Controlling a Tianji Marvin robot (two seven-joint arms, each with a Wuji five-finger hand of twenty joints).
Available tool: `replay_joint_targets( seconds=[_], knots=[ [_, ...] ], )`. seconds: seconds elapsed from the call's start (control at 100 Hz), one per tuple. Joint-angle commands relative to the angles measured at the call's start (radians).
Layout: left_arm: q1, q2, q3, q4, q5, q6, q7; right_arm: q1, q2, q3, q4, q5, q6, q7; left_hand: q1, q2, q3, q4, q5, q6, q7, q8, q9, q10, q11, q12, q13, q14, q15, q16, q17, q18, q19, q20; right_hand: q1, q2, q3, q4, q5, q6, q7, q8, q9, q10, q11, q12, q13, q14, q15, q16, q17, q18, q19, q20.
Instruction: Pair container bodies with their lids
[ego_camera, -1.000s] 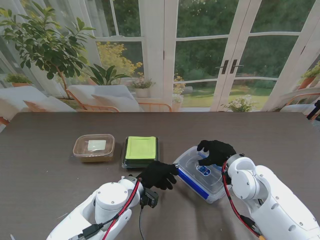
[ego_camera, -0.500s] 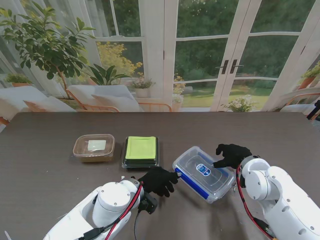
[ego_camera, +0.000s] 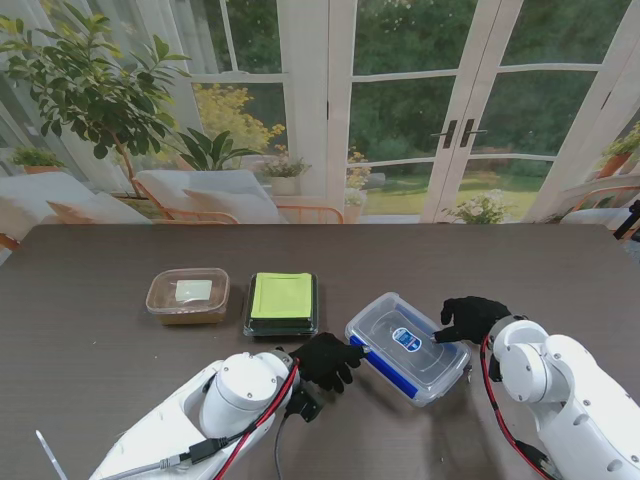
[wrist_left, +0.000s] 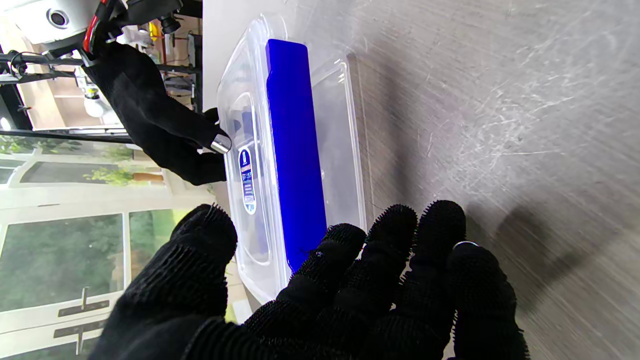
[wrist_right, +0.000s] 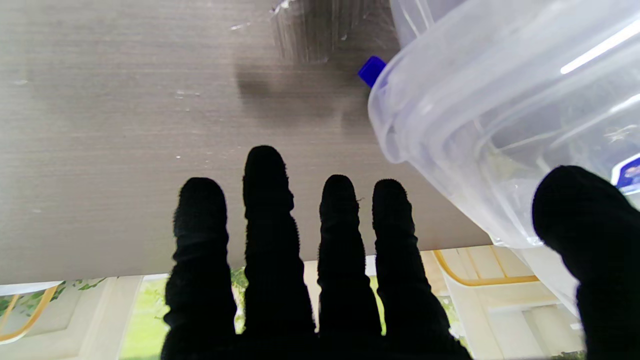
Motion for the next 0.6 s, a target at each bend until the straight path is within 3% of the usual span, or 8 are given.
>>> replay_joint_targets(
  seconds=[0.0, 0.59],
  knots=[
    [-0.010, -0.016, 0.003, 0.005, -0.004, -0.009, -0.014, -0.005, -0.002, -0.010, 0.006, 0.004, -0.008, 0.012, 0.027, 0.019, -0.037, 0.015, -0.011, -0.005, -0.012, -0.008, -0.005, 0.017, -0.005, -0.015, -0.014, 0.042, -0.010, -0.008, -0.018, -0.061, -0.001, -0.003, -0.032, 0.013, -0.022, 0.021, 0.018, -0.015, 0.010, 0.011, 0.029, 0.010, 0.013, 0.016, 0.038, -0.005, 0.009, 0.014, -0.013, -0.009, 0.039, -0.024],
    [-0.104, -0.049, 0.077, 0.098, -0.006, -0.057, 0.003, -0.100, -0.003, 0.040, -0.080, 0.065, -0.018, 0.038, 0.036, 0.017, -0.047, 0.018, -0.013, -0.005, -0.009, -0.015, -0.012, 0.012, -0.003, -0.020, -0.030, 0.036, -0.022, -0.010, -0.039, -0.076, -0.002, -0.012, -0.028, 0.004, 0.021, 0.023, 0.077, -0.017, 0.033, 0.033, 0.083, 0.008, 0.021, 0.038, 0.082, -0.008, 0.045, 0.033, 0.022, -0.013, 0.087, -0.025]
  ],
)
